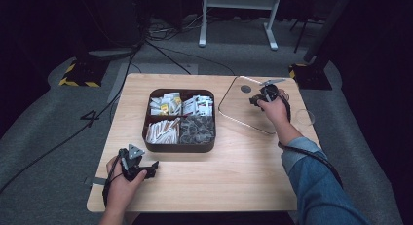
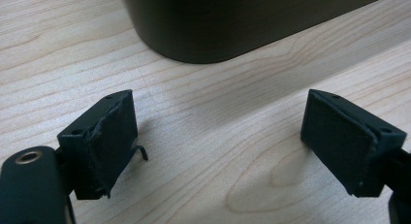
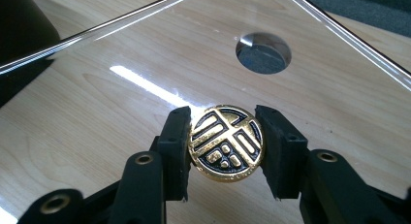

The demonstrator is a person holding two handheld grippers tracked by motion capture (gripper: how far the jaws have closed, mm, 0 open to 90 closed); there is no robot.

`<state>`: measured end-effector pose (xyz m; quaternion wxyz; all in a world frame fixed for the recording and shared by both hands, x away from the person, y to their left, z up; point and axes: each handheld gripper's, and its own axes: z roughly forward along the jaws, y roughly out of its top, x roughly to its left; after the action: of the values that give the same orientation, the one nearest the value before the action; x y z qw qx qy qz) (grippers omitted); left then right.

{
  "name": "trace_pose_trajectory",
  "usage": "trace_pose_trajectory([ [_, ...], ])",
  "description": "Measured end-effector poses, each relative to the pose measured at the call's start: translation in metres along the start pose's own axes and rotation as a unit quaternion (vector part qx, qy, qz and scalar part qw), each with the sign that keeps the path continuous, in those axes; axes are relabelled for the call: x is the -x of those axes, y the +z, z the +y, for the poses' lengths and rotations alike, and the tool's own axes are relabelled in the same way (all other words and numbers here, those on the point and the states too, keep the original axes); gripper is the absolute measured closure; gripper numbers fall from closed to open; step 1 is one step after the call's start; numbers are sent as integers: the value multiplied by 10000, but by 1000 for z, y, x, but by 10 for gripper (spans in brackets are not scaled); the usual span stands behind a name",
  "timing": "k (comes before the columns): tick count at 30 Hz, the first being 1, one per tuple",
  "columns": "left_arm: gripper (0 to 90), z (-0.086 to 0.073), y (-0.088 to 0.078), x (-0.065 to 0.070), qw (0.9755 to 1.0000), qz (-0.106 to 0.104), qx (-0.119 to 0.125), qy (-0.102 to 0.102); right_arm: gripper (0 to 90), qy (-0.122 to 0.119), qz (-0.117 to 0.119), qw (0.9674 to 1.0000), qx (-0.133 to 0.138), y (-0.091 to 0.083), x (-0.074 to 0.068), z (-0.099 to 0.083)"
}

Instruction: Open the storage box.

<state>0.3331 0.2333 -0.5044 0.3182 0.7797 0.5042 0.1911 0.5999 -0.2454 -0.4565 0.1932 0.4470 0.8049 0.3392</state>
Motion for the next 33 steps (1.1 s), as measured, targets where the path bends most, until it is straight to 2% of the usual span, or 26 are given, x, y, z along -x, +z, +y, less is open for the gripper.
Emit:
trace_pose_trajectory([
  [18,135,0,0,0,10000,0,-1,2,590,166,-8,9998,-119,12,-3,-12],
  [33,135,0,0,0,10000,1,-1,2,589,175,-37,9995,-269,18,-4,-21],
])
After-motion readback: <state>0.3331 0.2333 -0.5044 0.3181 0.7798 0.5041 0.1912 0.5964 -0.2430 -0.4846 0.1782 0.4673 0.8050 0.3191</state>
